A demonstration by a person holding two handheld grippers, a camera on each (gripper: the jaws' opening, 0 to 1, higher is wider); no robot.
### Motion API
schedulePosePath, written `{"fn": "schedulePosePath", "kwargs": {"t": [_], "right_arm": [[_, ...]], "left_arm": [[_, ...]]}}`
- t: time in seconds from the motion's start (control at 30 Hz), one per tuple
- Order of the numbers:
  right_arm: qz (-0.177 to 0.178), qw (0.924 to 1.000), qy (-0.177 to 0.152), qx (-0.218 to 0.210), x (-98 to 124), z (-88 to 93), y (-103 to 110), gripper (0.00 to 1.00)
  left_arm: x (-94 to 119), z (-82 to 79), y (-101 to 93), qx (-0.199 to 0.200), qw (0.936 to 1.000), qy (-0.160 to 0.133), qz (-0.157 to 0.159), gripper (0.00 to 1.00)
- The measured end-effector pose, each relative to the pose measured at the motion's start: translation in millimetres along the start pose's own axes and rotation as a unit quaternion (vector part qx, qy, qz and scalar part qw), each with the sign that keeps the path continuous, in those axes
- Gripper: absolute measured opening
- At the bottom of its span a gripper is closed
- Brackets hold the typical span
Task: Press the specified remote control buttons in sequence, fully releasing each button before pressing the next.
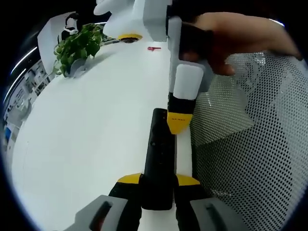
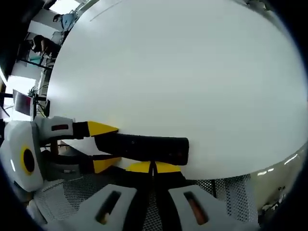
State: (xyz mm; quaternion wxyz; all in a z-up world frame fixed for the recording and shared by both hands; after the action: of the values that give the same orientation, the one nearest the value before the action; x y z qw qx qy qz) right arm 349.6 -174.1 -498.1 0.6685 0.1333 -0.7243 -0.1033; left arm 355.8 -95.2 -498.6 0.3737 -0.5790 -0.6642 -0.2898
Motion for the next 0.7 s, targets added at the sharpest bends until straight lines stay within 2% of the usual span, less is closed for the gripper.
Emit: {"fn": "schedulePosePath", "kwargs": {"t": [0.07,0.17,0.23,0.27,0.33,0.47,0.6,0.7], "right_arm": [[0.004,0.9999,-0.012,0.004,1,-2.6,-1,0.0],[0.014,0.9996,-0.022,0.013,2,-6.1,-4,0.0],[0.023,0.9978,-0.053,0.033,4,-14.6,-5,0.0],[0.024,0.9973,-0.058,0.037,6,-16.2,-4,0.0],[0.02,0.9973,-0.059,0.038,7,-15.6,-2,0.0],[0.007,0.9971,-0.067,0.037,9,-15.4,3,0.0],[0.012,0.9954,-0.084,0.045,13,-18.2,5,0.05],[0.011,0.995,-0.089,0.045,14,-19.6,6,0.02]], "left_arm": [[0,-0.3,1.3,0.027,0.9996,-0.003,0.0,0.24],[0,-0.3,2.9,0.02,0.9998,-0.003,-0.006,0.24],[0,-0.1,5.8,0.014,0.9997,0.001,-0.019,0.24],[0,0.5,8.3,0.012,0.9995,0.004,-0.027,0.24],[1,1.1,11.9,0.027,0.9991,0.006,-0.033,0.25],[1,1.3,12.6,0.021,0.9991,0.006,-0.036,0.27],[3,2.3,23.0,0.038,0.9974,0.004,-0.061,0.39],[2,2.1,17.6,0.033,0.9983,0.002,-0.047,0.33]]}}
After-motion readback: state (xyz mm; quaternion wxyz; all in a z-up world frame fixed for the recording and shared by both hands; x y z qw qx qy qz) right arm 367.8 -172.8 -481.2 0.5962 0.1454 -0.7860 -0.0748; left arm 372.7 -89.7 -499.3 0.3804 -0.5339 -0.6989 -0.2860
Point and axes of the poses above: the point that each gripper's makers call its tool centre point, and the gripper's own axes: x roughly backward along the fingers, y roughly to its left, z roughly out of its underside, the point moved 2 cm from there along x, roughly backward along the fingers, and after that the axes turned 2 degrees about x, right-handed, at the moved point
